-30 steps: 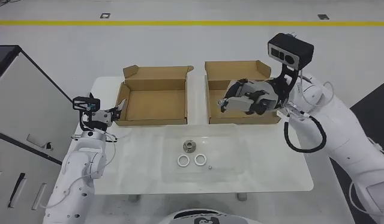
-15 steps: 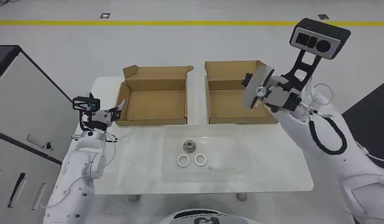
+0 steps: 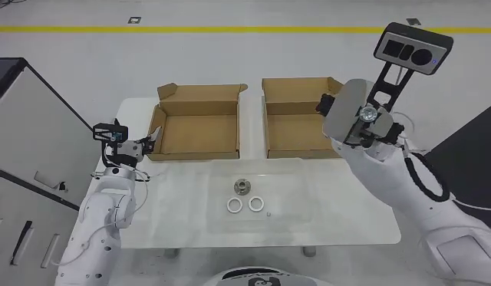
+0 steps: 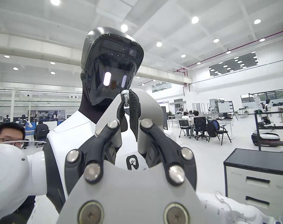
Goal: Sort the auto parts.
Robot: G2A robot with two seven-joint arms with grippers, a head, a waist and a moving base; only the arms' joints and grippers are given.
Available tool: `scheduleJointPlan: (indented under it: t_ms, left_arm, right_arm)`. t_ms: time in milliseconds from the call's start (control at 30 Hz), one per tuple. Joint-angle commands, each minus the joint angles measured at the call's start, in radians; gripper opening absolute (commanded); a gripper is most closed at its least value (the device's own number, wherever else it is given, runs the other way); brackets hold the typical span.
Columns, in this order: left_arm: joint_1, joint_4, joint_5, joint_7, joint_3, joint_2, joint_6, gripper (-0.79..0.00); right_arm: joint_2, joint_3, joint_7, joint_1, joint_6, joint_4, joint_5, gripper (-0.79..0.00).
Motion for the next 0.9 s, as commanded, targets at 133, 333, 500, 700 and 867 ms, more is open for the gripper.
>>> scheduleJointPlan:
  t_ms: [133,333,500,700,867]
  left_arm:
    - [0.000,0.000,0.000,0.000,0.000,0.000,0.000,0.000]
    - [0.000,0.000,0.000,0.000,0.000,0.000,0.000,0.000]
    - [0.000,0.000,0.000,0.000,0.000,0.000,0.000,0.000]
    - [0.000,0.000,0.000,0.000,0.000,0.000,0.000,0.000]
    - [0.000,0.000,0.000,0.000,0.000,0.000,0.000,0.000]
  right_arm:
    - [0.000,0.001,0.000,0.000,0.000,0.000,0.000,-0.785]
    - [-0.001,0.015,-0.031,-0.020,0.034,-0.011,-0.039,-0.785]
    - [-0.003,0.071,-0.098,-0.052,0.109,-0.021,-0.185,-0.785]
    - [-0.005,0.119,-0.149,-0.086,0.182,-0.056,-0.313,-0.785]
    - [-0.012,0.128,-0.153,-0.110,0.167,-0.080,-0.280,-0.785]
